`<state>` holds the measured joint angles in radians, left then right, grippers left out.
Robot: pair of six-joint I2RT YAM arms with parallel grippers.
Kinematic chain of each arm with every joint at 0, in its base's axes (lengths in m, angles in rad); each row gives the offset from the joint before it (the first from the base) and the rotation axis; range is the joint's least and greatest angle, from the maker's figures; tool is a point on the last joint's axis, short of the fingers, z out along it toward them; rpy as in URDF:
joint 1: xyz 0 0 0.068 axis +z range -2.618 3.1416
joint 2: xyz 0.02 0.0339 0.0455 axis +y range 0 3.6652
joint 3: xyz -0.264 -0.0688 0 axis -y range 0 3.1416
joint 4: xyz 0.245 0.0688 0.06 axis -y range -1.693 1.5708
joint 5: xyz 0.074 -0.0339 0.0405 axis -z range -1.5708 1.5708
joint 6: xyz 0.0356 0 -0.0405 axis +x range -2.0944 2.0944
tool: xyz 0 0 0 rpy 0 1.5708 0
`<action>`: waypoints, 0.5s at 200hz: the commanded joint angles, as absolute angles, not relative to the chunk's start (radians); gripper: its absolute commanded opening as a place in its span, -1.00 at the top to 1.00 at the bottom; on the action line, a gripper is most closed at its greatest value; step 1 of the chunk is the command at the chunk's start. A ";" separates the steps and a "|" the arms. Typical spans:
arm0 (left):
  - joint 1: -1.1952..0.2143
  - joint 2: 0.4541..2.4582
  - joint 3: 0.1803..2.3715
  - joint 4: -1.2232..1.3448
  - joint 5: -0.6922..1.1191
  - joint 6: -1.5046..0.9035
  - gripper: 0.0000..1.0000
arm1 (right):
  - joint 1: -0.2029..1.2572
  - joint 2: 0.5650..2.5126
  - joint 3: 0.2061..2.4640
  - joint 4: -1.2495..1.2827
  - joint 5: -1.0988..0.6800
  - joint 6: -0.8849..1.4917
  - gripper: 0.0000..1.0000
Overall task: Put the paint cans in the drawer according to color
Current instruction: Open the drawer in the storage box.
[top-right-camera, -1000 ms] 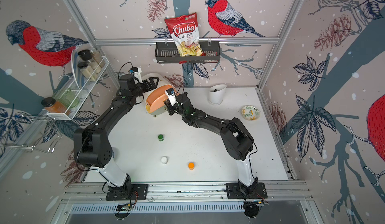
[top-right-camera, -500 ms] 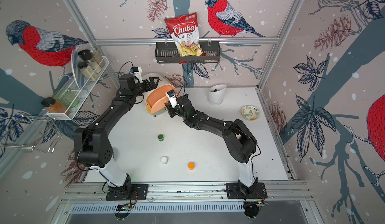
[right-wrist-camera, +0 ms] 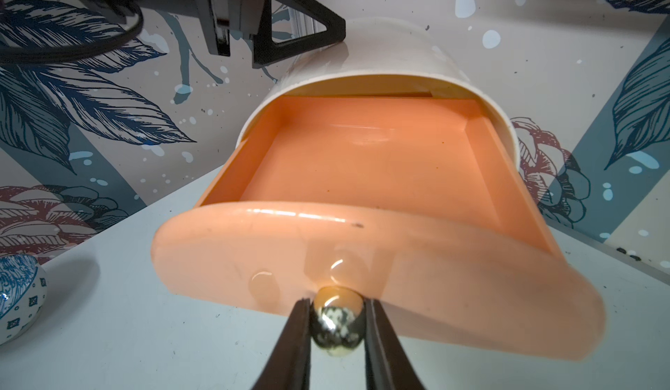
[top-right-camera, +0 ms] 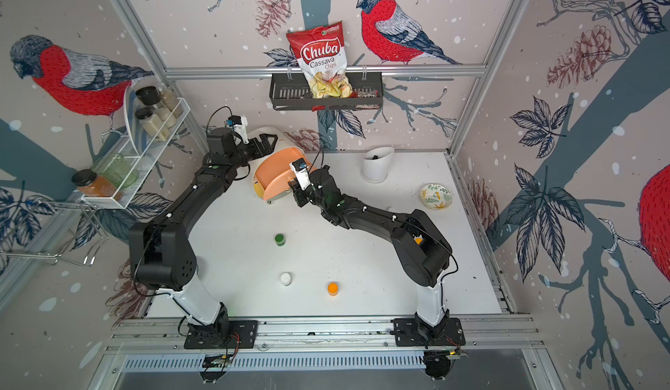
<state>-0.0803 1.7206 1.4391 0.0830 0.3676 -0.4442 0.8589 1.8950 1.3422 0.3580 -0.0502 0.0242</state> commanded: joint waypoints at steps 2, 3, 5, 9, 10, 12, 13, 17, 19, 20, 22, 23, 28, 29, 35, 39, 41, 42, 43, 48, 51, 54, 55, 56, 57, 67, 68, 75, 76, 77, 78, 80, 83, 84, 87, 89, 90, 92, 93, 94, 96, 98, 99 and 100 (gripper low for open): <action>-0.083 1.726 1.445 0.026 0.386 -0.439 -0.94 | 0.861 1.882 1.335 0.388 -0.065 0.000 0.89; -0.083 1.726 1.445 0.025 0.386 -0.439 -0.94 | 0.861 1.882 1.335 0.387 -0.064 0.000 0.89; -0.083 1.726 1.445 0.026 0.386 -0.438 -0.94 | 0.861 1.882 1.336 0.386 -0.065 0.000 0.89; -0.083 1.728 1.445 0.025 0.385 -0.439 -0.94 | 0.862 1.882 1.335 0.386 -0.066 0.000 0.89; -0.083 1.728 1.446 0.026 0.386 -0.438 -0.94 | 0.861 1.882 1.335 0.386 -0.066 0.000 0.89; -0.083 1.728 1.446 0.024 0.386 -0.439 -0.94 | 0.861 1.882 1.336 0.385 -0.067 0.000 0.88; -0.083 1.729 1.446 0.024 0.386 -0.437 -0.94 | 0.862 1.882 1.336 0.386 -0.068 0.000 0.88; -0.083 1.727 1.446 0.024 0.388 -0.437 -0.94 | 0.862 1.881 1.336 0.388 -0.068 0.000 0.88; -0.084 1.729 1.447 0.023 0.389 -0.437 -0.94 | 0.862 1.880 1.335 0.388 -0.068 0.000 0.88; -0.083 1.729 1.447 0.023 0.389 -0.437 -0.94 | 0.862 1.880 1.335 0.387 -0.068 0.000 0.88; -0.083 1.730 1.447 0.023 0.390 -0.436 -0.94 | 0.862 1.881 1.335 0.387 -0.068 0.000 0.87; -0.083 1.730 1.448 0.023 0.390 -0.437 -0.94 | 0.861 1.881 1.335 0.387 -0.068 0.000 0.87; -0.083 1.730 1.448 0.023 0.390 -0.437 -0.94 | 0.861 1.881 1.334 0.389 -0.068 0.000 0.87; -0.083 1.729 1.448 0.023 0.391 -0.437 -0.94 | 0.861 1.881 1.333 0.389 -0.068 0.000 0.86; -0.083 1.729 1.447 0.023 0.391 -0.436 -0.94 | 0.862 1.881 1.332 0.389 -0.066 0.000 0.84; -0.083 1.730 1.447 0.023 0.390 -0.437 -0.94 | 0.862 1.881 1.333 0.388 -0.068 0.000 0.80; -0.083 1.730 1.447 0.023 0.391 -0.437 -0.94 | 0.861 1.881 1.332 0.388 -0.069 0.000 0.79; -0.083 1.730 1.448 0.022 0.392 -0.437 -0.94 | 0.861 1.881 1.332 0.389 -0.069 0.000 0.78; -0.083 1.729 1.448 0.023 0.392 -0.437 -0.94 | 0.861 1.881 1.332 0.390 -0.068 0.000 0.77; -0.083 1.730 1.448 0.023 0.392 -0.439 -0.94 | 0.862 1.881 1.333 0.389 -0.069 0.000 0.71; -0.084 1.731 1.449 0.024 0.393 -0.439 -0.94 | 0.862 1.881 1.333 0.390 -0.069 0.000 0.67; -0.083 1.731 1.448 0.023 0.394 -0.438 -0.94 | 0.862 1.881 1.332 0.390 -0.071 0.000 0.63; -0.083 1.731 1.448 0.023 0.394 -0.438 -0.94 | 0.862 1.881 1.332 0.390 -0.071 0.000 0.63; -0.084 1.731 1.448 0.023 0.394 -0.438 -0.94 | 0.862 1.882 1.332 0.391 -0.071 0.000 0.61; -0.083 1.730 1.450 0.024 0.394 -0.438 -0.94 | 0.862 1.882 1.332 0.393 -0.072 0.000 0.60; -0.084 1.730 1.452 0.023 0.398 -0.439 -0.94 | 0.862 1.884 1.334 0.394 -0.074 0.000 0.47; -0.083 1.730 1.453 0.022 0.398 -0.439 -0.94 | 0.861 1.884 1.334 0.393 -0.074 0.000 0.46; -0.083 1.731 1.455 0.020 0.400 -0.439 -0.94 | 0.861 1.886 1.335 0.392 -0.074 0.001 0.40; -0.083 1.730 1.456 0.019 0.400 -0.439 -0.94 | 0.861 1.887 1.336 0.392 -0.074 0.001 0.39; -0.083 1.729 1.457 0.019 0.400 -0.439 -0.94 | 0.861 1.887 1.336 0.392 -0.074 0.002 0.38; -0.084 1.729 1.457 0.019 0.400 -0.439 -0.94 | 0.862 1.887 1.337 0.391 -0.074 0.001 0.38; -0.083 1.730 1.458 0.018 0.400 -0.438 -0.94 | 0.861 1.887 1.337 0.390 -0.074 0.001 0.36; -0.083 1.729 1.459 0.017 0.401 -0.439 -0.94 | 0.862 1.887 1.338 0.391 -0.074 0.003 0.35; -0.083 1.729 1.459 0.016 0.401 -0.439 -0.94 | 0.862 1.887 1.338 0.390 -0.074 0.003 0.34; -0.083 1.729 1.461 0.015 0.401 -0.439 -0.94 | 0.862 1.887 1.338 0.390 -0.074 0.003 0.34; -0.083 1.728 1.462 0.013 0.401 -0.439 -0.94 | 0.862 1.888 1.338 0.390 -0.074 0.003 0.33; -0.083 1.728 1.462 0.014 0.401 -0.438 -0.94 | 0.862 1.887 1.338 0.389 -0.074 0.003 0.33; -0.083 1.728 1.463 0.013 0.401 -0.439 -0.94 | 0.861 1.887 1.338 0.388 -0.074 0.003 0.32; -0.083 1.728 1.463 0.013 0.401 -0.439 -0.94 | 0.861 1.887 1.338 0.389 -0.074 0.003 0.31; -0.083 1.728 1.464 0.012 0.401 -0.439 -0.94 | 0.862 1.887 1.338 0.389 -0.074 0.003 0.30; -0.083 1.728 1.465 0.012 0.402 -0.439 -0.94 | 0.862 1.887 1.338 0.390 -0.074 0.003 0.30; -0.083 1.727 1.466 0.011 0.402 -0.438 -0.94 | 0.862 1.887 1.339 0.388 -0.075 0.002 0.28; -0.083 1.727 1.466 0.011 0.403 -0.439 -0.94 | 0.862 1.887 1.340 0.387 -0.074 0.002 0.28; -0.083 1.726 1.467 0.011 0.403 -0.438 -0.94 | 0.862 1.887 1.339 0.387 -0.074 0.002 0.27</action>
<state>-0.0803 1.7275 1.4548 0.0673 0.3809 -0.4377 0.8589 1.8904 1.3350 0.3580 -0.0563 0.0219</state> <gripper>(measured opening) 0.969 0.344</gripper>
